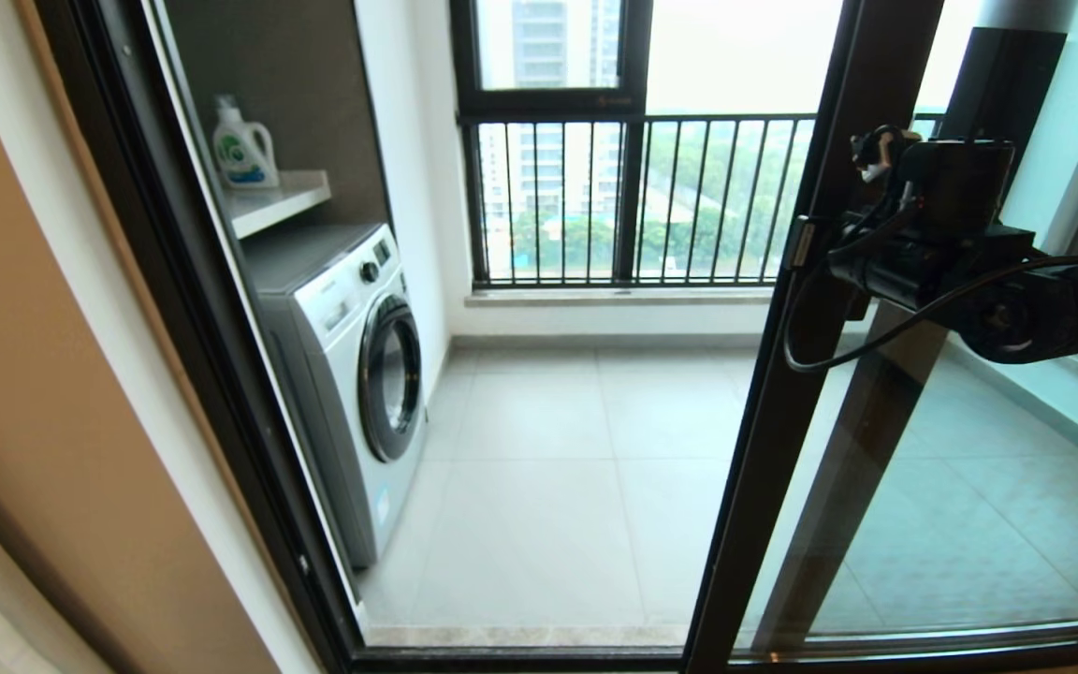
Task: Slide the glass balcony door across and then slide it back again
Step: Open the slid door
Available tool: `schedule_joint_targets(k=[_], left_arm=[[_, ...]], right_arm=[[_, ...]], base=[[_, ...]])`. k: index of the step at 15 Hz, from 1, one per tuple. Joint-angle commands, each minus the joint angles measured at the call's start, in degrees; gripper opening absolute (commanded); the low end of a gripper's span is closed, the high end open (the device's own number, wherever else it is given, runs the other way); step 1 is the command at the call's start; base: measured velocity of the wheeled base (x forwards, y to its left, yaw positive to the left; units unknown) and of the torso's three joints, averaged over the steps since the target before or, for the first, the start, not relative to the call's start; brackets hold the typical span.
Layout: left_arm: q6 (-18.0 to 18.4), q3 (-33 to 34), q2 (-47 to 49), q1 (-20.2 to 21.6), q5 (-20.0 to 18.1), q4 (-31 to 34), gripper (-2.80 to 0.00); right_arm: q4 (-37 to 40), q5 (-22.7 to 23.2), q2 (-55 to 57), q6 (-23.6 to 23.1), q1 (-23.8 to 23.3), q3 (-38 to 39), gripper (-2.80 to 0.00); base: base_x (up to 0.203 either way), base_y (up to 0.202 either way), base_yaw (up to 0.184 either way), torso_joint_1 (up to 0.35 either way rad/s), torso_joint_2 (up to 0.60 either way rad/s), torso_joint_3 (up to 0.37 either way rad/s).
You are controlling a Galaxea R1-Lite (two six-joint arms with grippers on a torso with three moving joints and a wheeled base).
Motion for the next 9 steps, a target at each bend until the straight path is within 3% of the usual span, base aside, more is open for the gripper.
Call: schedule_joint_targets(k=[1, 9], left_arm=[[0.03, 0.00, 0.10, 0.04, -0.03, 0.00, -2.80], [0.03, 0.00, 0.10, 0.04, -0.03, 0.00, -2.80]], right_arm=[[-0.29, 0.87, -1.17, 0.02, -3.12, 0.44, -2.80], [-0.31, 4.89, -2.30, -0.04, -10.25, 3.50, -2.80]], base=[[0.000, 0.000, 0.000, 0.000, 0.00, 0.000], [0.000, 0.000, 0.000, 0.000, 0.00, 0.000]])
